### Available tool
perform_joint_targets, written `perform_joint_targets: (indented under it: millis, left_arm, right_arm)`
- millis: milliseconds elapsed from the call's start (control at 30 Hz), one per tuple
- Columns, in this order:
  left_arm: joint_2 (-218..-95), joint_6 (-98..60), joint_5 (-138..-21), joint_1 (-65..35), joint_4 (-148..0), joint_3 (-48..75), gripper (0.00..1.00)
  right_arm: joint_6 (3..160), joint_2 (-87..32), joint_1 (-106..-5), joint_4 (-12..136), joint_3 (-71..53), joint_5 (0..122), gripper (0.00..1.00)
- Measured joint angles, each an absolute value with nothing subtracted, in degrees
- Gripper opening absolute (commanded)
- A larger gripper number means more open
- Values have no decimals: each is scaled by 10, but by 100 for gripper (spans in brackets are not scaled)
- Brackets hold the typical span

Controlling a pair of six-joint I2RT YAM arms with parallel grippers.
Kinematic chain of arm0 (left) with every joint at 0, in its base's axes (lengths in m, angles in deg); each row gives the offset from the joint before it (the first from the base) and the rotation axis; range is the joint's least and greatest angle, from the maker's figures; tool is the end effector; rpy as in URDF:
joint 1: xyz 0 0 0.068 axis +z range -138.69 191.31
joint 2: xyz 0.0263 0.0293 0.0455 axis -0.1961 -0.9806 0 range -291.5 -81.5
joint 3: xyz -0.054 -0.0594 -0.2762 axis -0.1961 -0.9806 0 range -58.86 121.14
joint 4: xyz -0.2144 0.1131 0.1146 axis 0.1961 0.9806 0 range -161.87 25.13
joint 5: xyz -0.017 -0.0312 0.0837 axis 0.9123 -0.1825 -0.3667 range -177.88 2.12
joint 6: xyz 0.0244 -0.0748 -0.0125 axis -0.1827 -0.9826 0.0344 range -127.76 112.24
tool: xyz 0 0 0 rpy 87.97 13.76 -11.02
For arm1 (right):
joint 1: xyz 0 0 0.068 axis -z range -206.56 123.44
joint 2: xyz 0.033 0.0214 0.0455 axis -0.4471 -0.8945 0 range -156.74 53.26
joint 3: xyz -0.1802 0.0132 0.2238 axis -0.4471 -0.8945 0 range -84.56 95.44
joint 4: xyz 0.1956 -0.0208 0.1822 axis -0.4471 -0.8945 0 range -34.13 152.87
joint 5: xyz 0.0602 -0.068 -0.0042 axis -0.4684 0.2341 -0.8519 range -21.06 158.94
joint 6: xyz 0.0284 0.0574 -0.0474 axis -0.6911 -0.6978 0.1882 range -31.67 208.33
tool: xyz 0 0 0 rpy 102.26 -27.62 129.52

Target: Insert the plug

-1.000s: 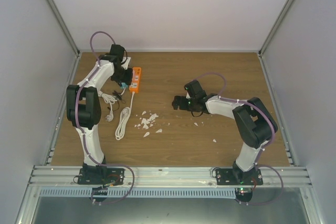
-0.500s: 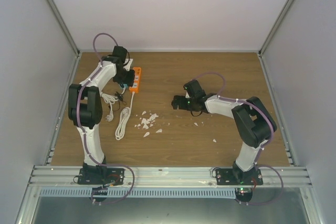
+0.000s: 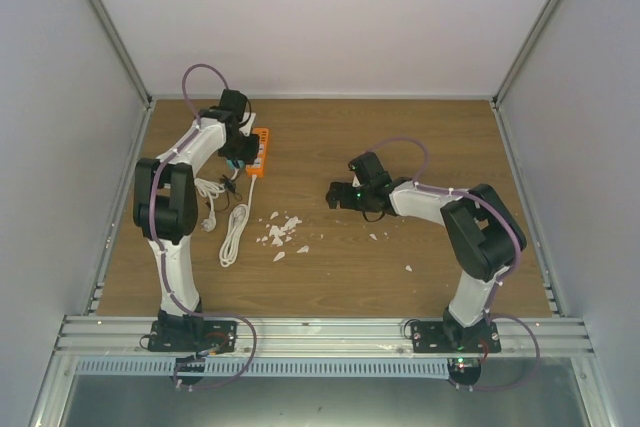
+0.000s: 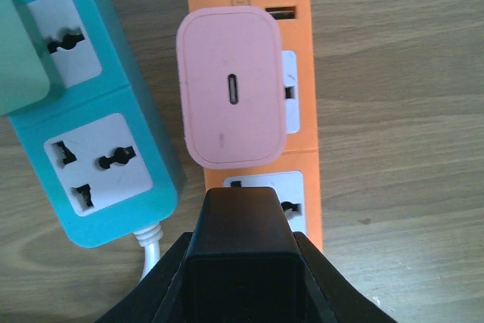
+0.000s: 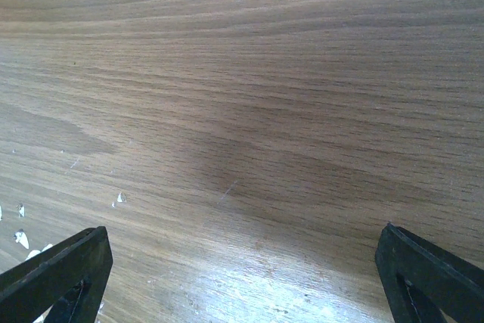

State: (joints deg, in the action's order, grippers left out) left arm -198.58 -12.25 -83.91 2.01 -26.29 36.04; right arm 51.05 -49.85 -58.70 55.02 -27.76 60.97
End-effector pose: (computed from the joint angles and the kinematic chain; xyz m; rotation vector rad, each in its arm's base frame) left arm 0.4504 -0.0786 0.1907 0.1344 2.7569 -0.1602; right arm 0.3199 0.2124 0.1296 0.0587 2.6327 0.6355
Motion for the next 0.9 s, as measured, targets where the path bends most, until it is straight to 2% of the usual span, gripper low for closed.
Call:
perform_joint_targets:
  millis: [900]
  left_arm:
    - [-1979, -116, -867, 16, -316, 304, 0]
  right_arm:
    - [516, -510, -591, 550, -264, 611, 98]
